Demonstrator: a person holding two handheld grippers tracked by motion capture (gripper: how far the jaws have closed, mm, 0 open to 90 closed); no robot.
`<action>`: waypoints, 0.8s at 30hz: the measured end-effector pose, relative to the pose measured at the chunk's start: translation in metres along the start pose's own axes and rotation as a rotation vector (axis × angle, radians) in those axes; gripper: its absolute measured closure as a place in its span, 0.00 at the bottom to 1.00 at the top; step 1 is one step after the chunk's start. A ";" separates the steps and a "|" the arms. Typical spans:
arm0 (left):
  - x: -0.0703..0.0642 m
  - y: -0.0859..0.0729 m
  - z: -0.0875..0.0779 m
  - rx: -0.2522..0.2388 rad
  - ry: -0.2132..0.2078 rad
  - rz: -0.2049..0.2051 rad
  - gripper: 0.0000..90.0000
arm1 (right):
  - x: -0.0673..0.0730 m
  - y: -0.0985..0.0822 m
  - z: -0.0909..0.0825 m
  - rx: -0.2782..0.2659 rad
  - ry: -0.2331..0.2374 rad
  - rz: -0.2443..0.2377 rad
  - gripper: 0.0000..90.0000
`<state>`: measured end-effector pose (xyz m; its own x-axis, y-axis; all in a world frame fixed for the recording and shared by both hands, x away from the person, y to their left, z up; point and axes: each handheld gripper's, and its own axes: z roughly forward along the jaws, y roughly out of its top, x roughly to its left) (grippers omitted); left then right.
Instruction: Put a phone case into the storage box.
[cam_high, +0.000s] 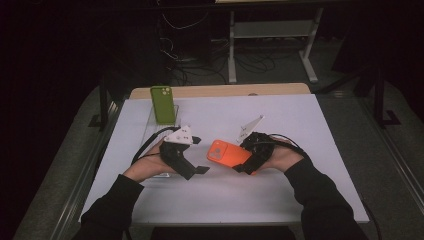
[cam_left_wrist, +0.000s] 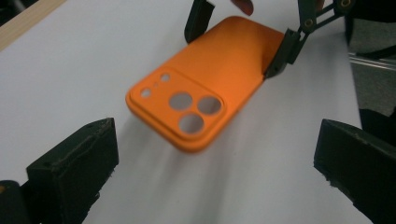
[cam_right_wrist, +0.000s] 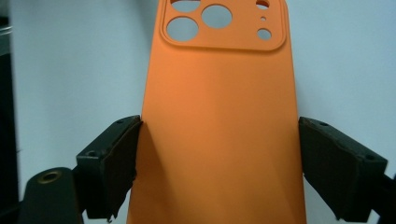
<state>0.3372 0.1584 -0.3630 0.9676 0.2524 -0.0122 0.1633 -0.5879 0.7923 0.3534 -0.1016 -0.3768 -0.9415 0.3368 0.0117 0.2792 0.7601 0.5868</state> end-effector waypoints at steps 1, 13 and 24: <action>-0.001 0.002 0.002 0.006 -0.007 0.008 0.00 | 0.002 0.000 0.000 0.003 0.008 -0.009 0.17; -0.016 0.009 0.015 0.050 -0.090 0.077 0.00 | 0.022 0.004 0.004 0.041 0.107 -0.141 0.17; -0.026 0.002 0.023 0.104 -0.159 0.127 0.00 | 0.039 0.013 0.006 0.039 0.164 -0.220 0.17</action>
<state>0.3166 0.1326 -0.3751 0.9985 0.0515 -0.0189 0.0490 -0.6854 0.7265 0.3213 -0.0758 -0.3735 -0.9974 0.0692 0.0206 0.0689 0.8269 0.5582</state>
